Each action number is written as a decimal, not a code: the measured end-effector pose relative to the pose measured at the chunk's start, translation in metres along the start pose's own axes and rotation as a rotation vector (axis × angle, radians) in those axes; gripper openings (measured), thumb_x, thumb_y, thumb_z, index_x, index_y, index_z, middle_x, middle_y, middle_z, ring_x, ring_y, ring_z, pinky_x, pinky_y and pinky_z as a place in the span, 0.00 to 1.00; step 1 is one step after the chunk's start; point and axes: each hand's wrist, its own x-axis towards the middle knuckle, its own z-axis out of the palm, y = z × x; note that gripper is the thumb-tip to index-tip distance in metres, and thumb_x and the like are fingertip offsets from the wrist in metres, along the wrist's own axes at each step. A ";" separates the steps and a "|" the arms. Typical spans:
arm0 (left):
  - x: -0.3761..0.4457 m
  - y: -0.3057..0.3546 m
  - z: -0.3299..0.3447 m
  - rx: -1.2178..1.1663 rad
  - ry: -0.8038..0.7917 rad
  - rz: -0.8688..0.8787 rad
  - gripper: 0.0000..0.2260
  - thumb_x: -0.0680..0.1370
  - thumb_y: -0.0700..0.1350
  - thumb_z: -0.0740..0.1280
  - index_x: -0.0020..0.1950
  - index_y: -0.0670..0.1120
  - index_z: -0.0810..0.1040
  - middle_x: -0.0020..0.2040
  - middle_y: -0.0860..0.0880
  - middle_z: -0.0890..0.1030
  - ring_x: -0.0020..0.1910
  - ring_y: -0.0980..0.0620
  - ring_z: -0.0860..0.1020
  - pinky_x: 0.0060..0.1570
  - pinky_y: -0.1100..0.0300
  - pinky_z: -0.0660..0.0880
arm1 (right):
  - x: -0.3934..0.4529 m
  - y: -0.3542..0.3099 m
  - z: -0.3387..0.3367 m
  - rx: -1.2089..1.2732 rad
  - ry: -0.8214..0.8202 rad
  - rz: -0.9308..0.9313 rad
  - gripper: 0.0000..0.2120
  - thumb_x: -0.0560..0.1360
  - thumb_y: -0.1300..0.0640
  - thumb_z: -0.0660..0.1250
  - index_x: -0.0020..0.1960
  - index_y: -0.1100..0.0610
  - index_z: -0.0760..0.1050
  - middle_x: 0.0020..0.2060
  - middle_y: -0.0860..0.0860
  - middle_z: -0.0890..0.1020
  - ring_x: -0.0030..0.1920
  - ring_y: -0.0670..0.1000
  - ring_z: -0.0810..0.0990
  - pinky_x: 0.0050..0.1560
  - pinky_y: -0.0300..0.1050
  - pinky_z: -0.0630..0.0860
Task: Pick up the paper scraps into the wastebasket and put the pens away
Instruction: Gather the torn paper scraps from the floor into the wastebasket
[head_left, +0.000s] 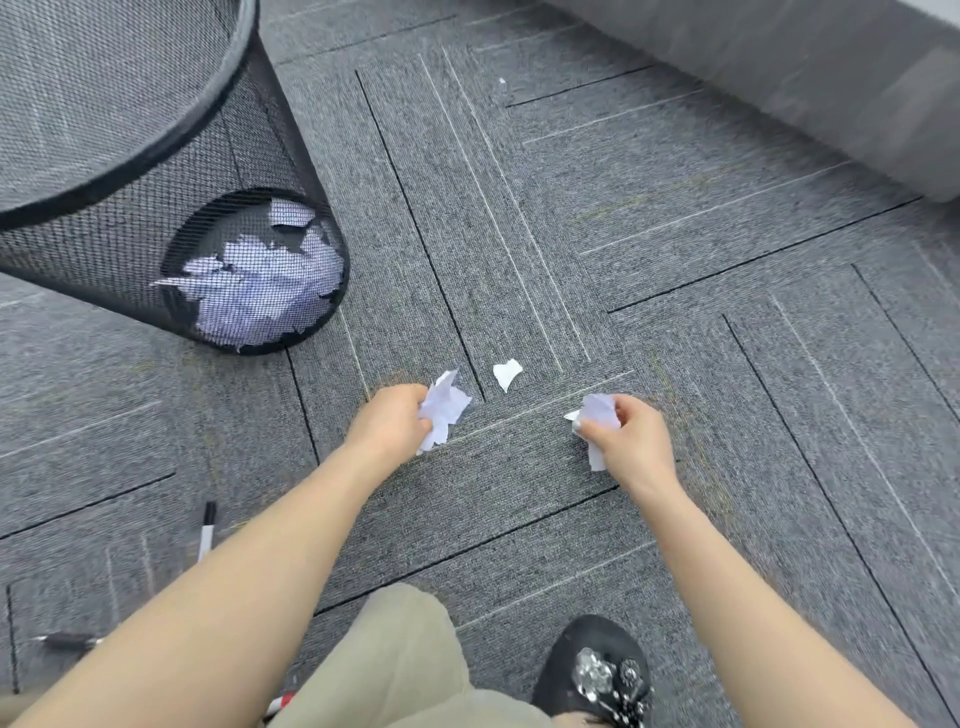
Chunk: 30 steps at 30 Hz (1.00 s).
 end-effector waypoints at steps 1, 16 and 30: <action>0.000 0.000 0.000 0.004 0.002 0.003 0.10 0.75 0.35 0.59 0.36 0.46 0.68 0.31 0.50 0.70 0.30 0.49 0.70 0.27 0.60 0.60 | 0.000 0.001 0.003 -0.040 0.007 -0.029 0.06 0.70 0.59 0.72 0.45 0.57 0.76 0.34 0.48 0.78 0.32 0.46 0.73 0.31 0.40 0.66; -0.011 -0.003 -0.003 -0.068 0.003 -0.010 0.09 0.77 0.37 0.60 0.37 0.46 0.68 0.30 0.50 0.68 0.26 0.53 0.64 0.27 0.61 0.59 | 0.003 0.003 0.006 -0.521 0.033 -0.349 0.08 0.76 0.54 0.66 0.47 0.57 0.81 0.40 0.47 0.75 0.39 0.47 0.73 0.41 0.39 0.65; -0.023 -0.013 -0.028 -0.379 0.040 -0.086 0.09 0.77 0.39 0.60 0.54 0.43 0.77 0.40 0.46 0.78 0.34 0.48 0.74 0.36 0.57 0.69 | 0.023 -0.061 0.067 -0.433 -0.171 -0.392 0.12 0.77 0.55 0.64 0.37 0.59 0.73 0.48 0.47 0.71 0.43 0.45 0.72 0.48 0.39 0.67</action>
